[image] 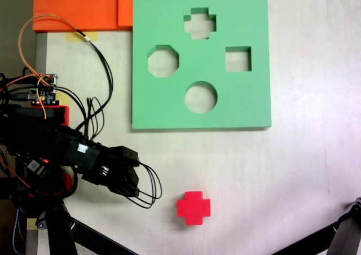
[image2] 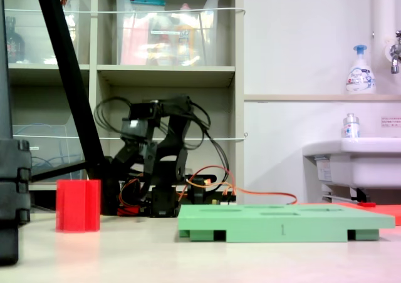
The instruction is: Put the cross columnar block into the corresponding hole
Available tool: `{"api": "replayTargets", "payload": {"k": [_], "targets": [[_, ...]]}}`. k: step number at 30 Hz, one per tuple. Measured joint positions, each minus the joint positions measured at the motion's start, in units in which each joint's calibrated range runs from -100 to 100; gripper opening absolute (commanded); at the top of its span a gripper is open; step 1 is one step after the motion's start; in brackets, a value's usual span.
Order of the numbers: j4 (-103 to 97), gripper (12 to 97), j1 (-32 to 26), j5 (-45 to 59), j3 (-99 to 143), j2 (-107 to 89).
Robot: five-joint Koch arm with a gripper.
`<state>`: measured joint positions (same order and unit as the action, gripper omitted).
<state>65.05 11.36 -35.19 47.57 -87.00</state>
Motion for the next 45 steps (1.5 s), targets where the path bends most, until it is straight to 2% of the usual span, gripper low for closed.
{"api": "replayTargets", "payload": {"k": [1,3,4,8,13,14,24,40,41,45], "targets": [[2.8,42.4,0.1,0.0,-4.0,3.3],[10.5,55.2,0.1,0.0,-15.6,11.4],[14.9,58.8,0.0,0.0,-22.7,17.0],[24.7,65.3,-0.7,0.0,-38.4,34.7],[25.7,85.2,-0.7,0.0,-51.4,48.7],[26.0,86.8,-0.7,0.0,-53.0,51.7],[26.8,87.0,-0.1,0.0,-65.5,76.1],[26.8,86.4,0.5,0.0,-72.3,91.5],[26.8,85.7,0.5,0.0,-72.3,92.3],[26.8,71.3,0.7,0.0,-72.3,94.3]]}}
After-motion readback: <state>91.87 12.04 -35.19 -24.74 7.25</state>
